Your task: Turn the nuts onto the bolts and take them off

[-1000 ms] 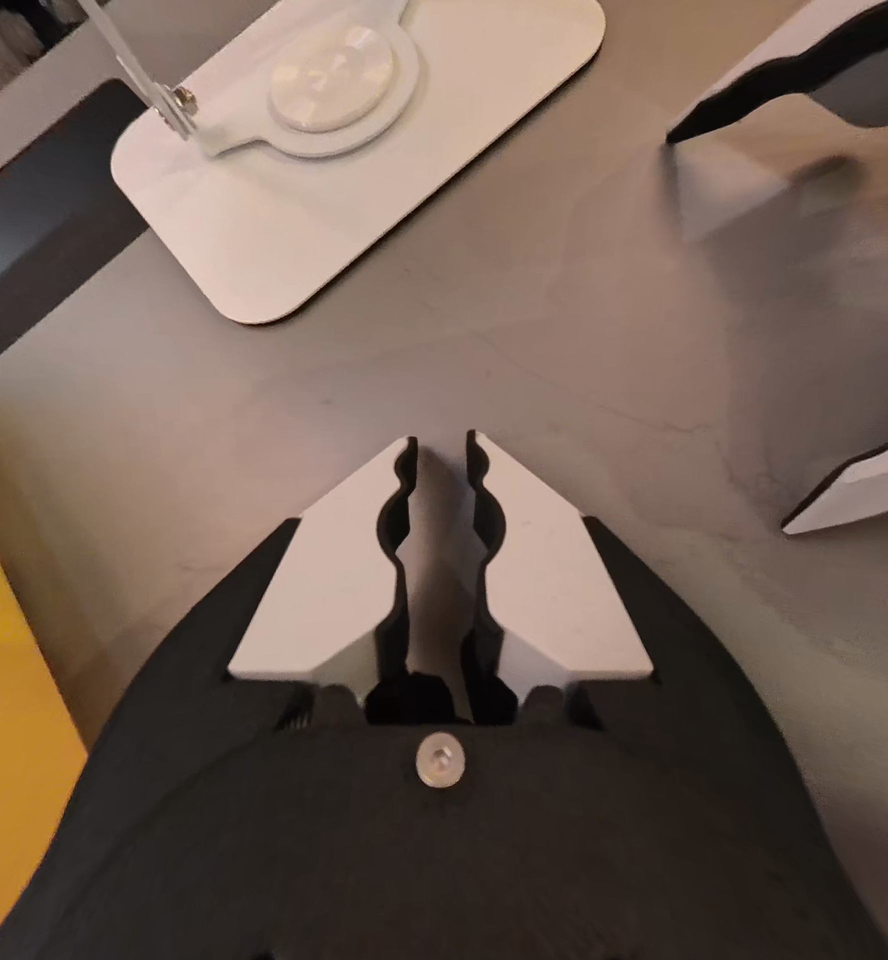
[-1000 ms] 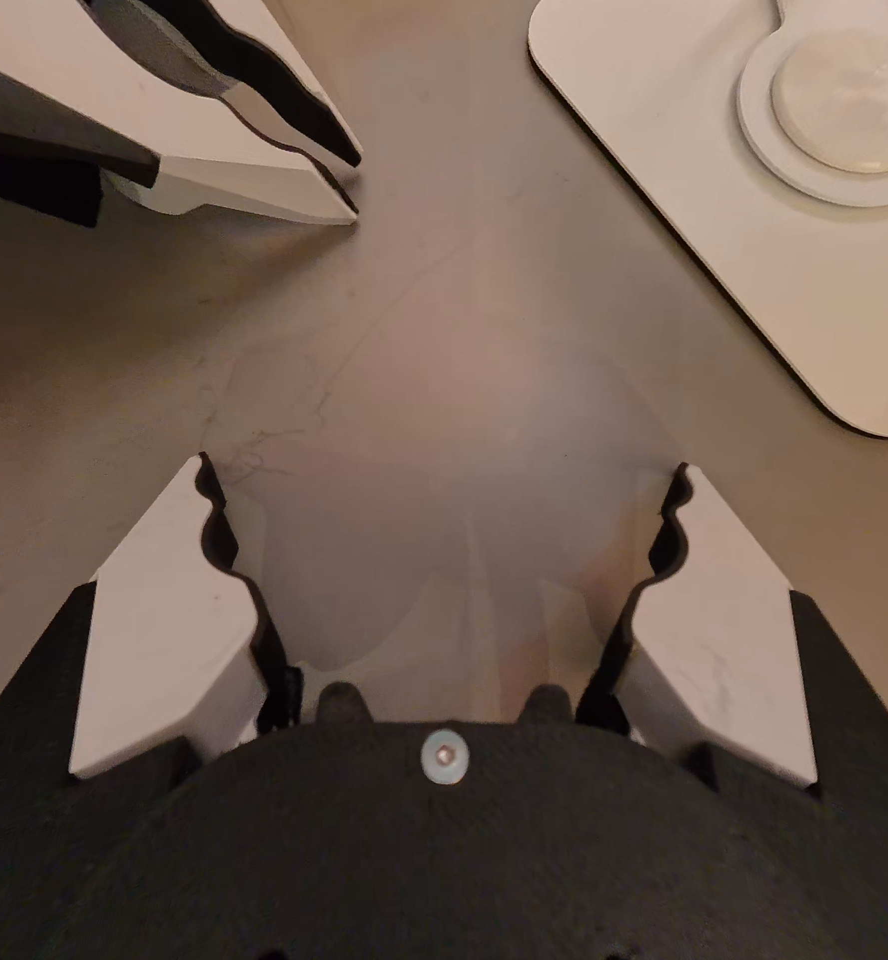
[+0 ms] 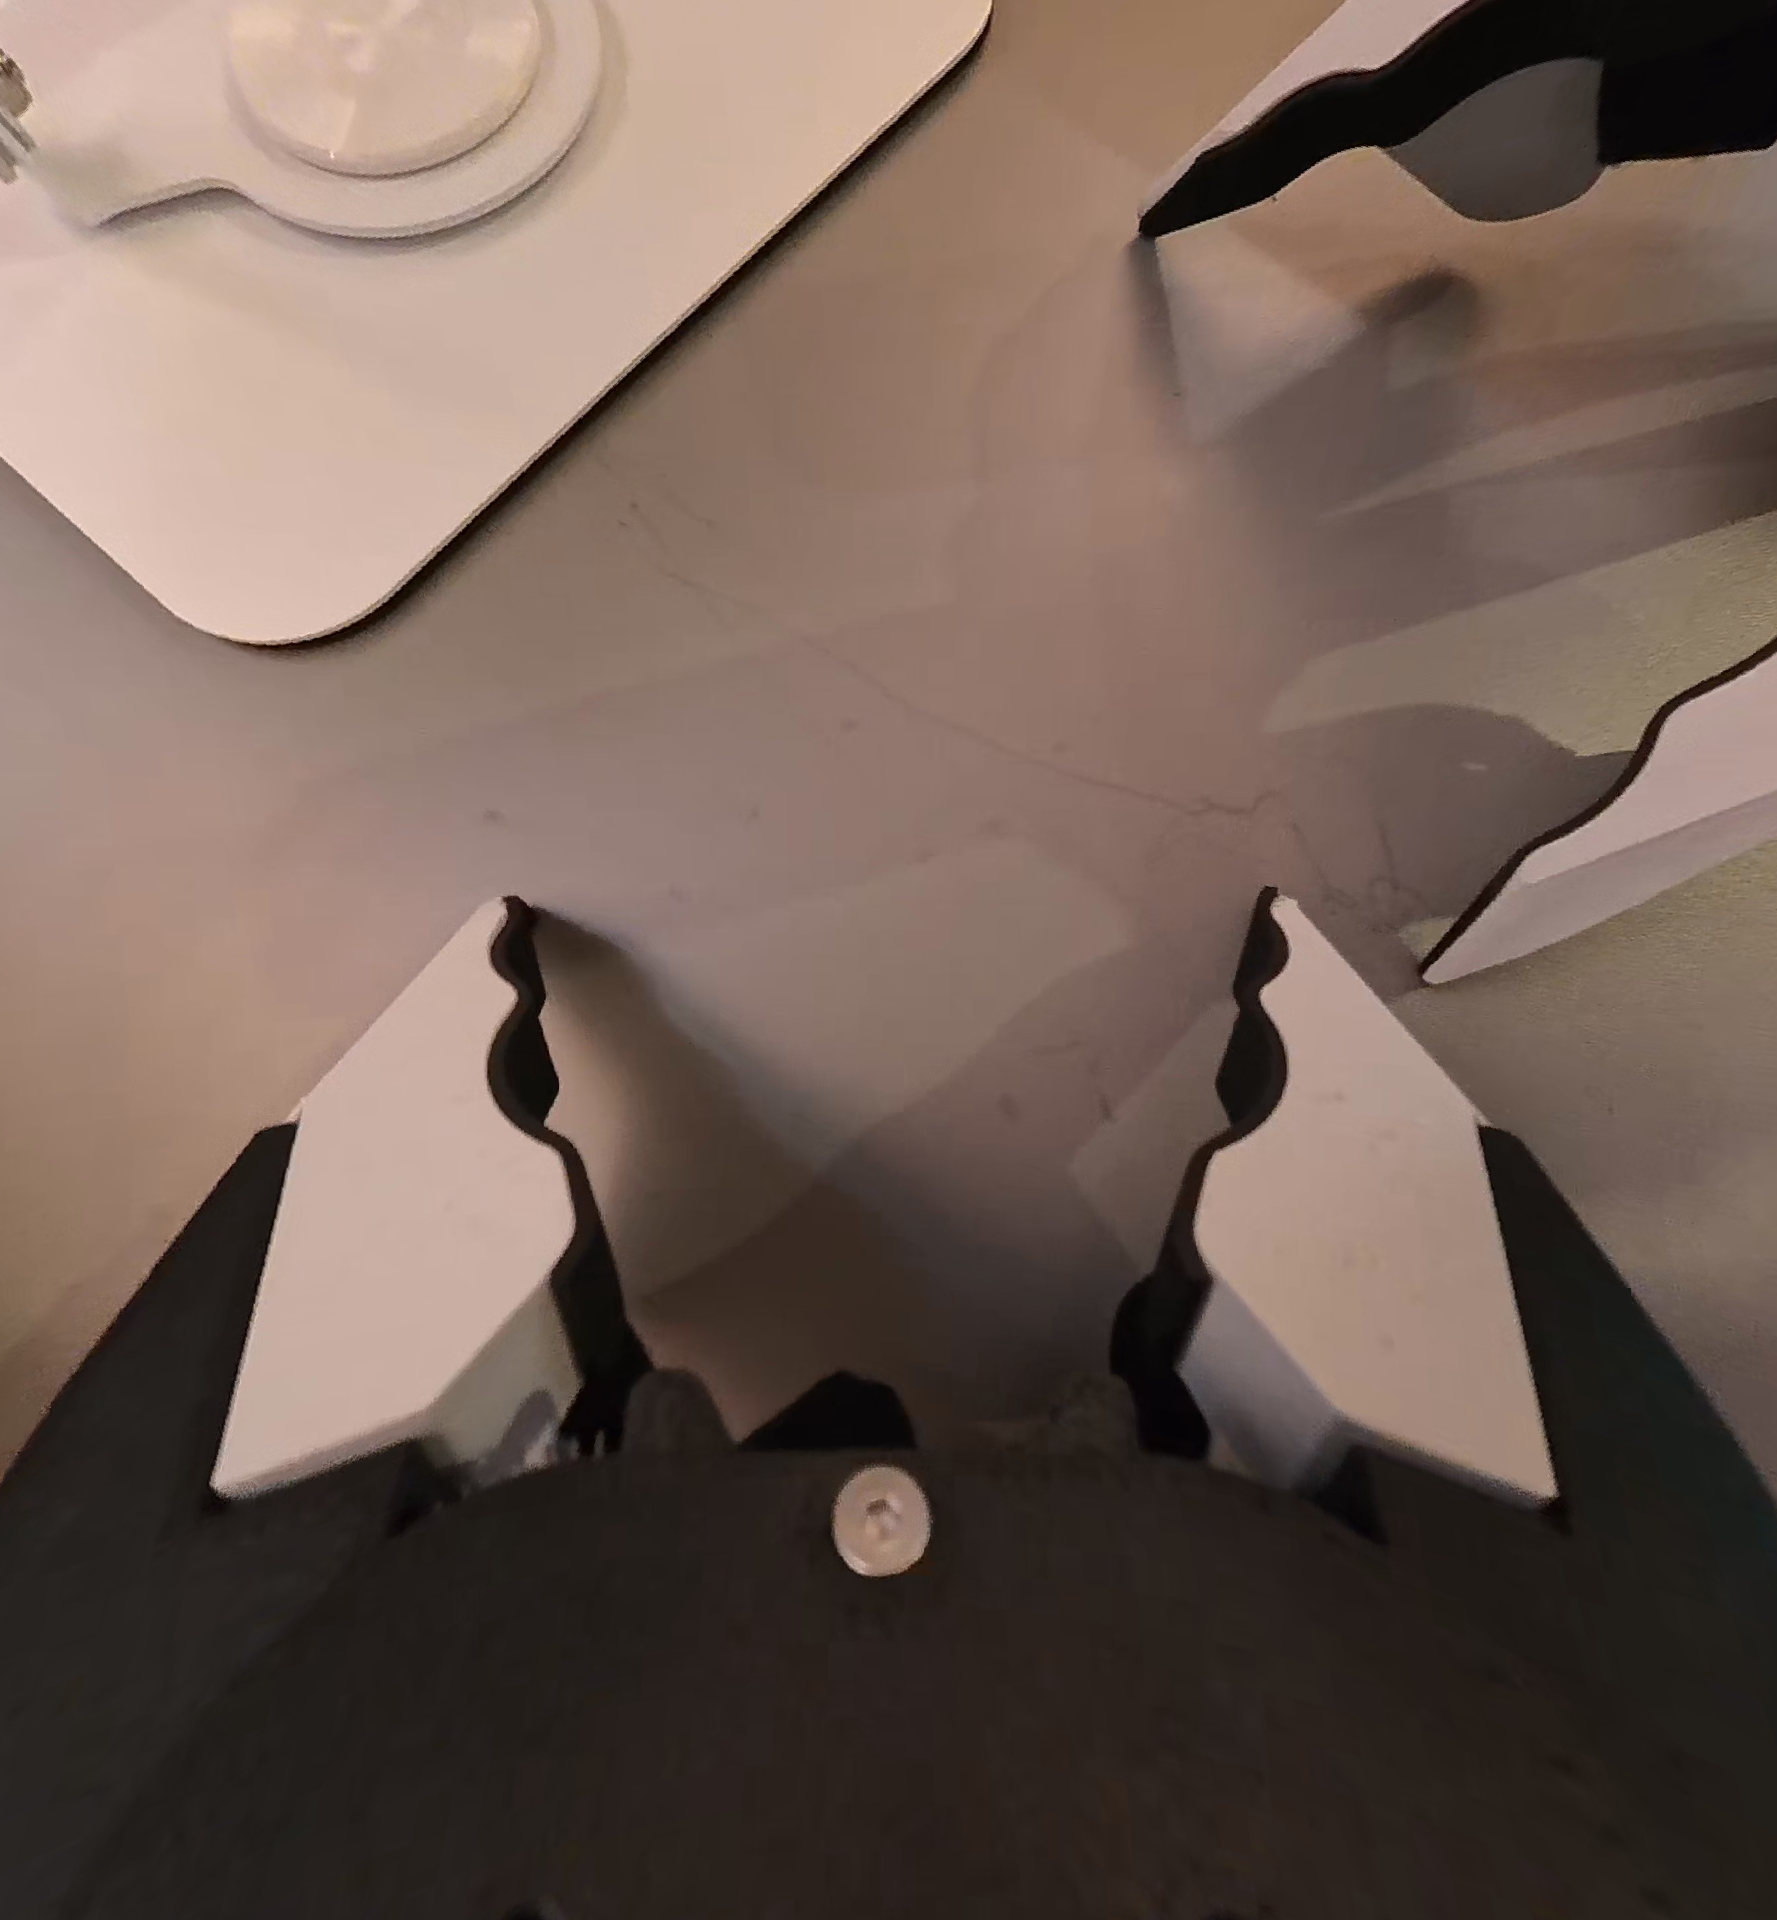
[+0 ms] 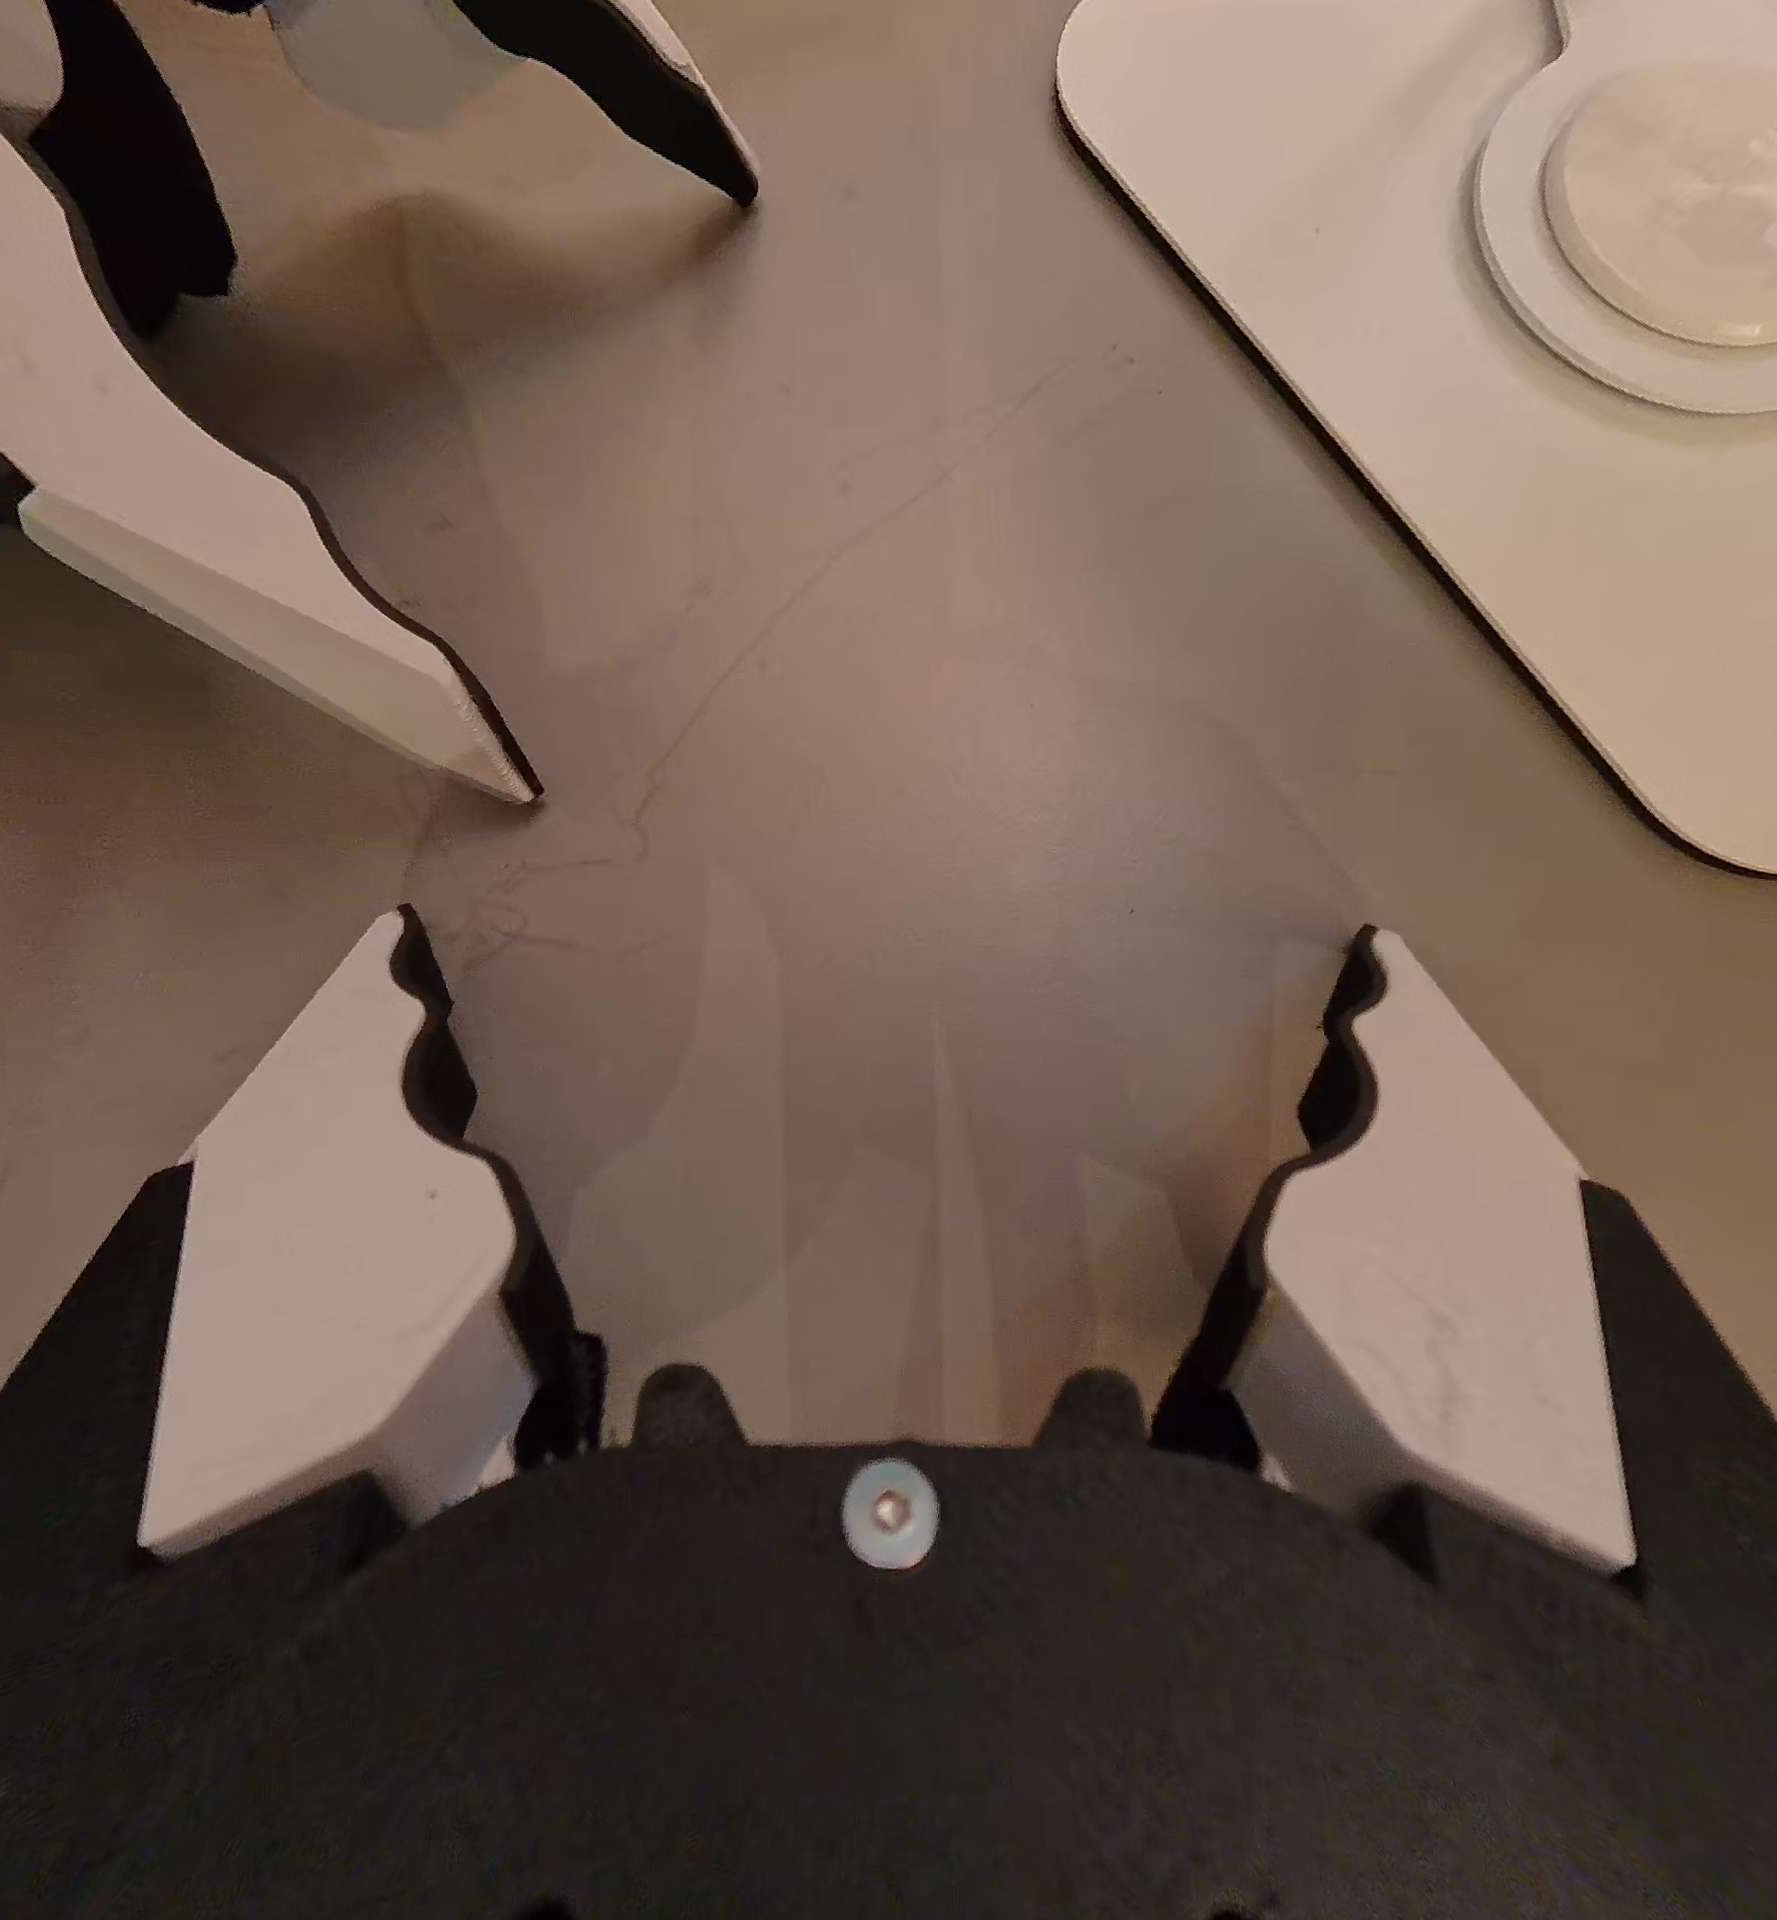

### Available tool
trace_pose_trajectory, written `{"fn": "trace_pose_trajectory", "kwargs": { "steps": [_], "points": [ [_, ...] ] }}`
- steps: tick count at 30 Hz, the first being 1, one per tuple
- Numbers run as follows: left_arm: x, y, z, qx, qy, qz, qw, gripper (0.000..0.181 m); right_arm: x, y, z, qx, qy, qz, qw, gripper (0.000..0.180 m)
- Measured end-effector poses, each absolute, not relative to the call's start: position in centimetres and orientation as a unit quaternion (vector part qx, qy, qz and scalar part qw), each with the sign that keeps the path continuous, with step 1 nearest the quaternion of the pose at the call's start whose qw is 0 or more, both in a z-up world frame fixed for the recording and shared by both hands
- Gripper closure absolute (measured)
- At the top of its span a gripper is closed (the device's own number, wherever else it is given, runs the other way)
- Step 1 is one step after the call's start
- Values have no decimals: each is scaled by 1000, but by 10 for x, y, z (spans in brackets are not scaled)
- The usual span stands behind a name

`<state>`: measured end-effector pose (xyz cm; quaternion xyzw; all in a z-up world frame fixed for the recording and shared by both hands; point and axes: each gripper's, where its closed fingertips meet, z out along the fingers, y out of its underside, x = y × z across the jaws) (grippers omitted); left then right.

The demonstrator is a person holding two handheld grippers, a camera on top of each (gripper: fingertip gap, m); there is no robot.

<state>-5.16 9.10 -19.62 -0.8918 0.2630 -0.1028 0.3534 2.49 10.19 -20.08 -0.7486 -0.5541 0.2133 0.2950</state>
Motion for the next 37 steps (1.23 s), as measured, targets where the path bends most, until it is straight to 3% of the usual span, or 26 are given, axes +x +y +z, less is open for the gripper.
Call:
{"fn": "trace_pose_trajectory", "kwargs": {
  "steps": [26, 31, 37],
  "points": [
    [-54, 78, -183, -895, 276, -128, 326, 66, 25, 102, -201, -749, -554, 213, 295, 20],
    [-48, 71, -184, -895, 274, -163, 311, 49, 25, 102, -201, -749, -554, 213, 295, 20],
    [-48, 73, -201, -896, 293, -105, 316, 30, 25, 102, -201, -749, -554, 213, 295, 20]
  ]
}}
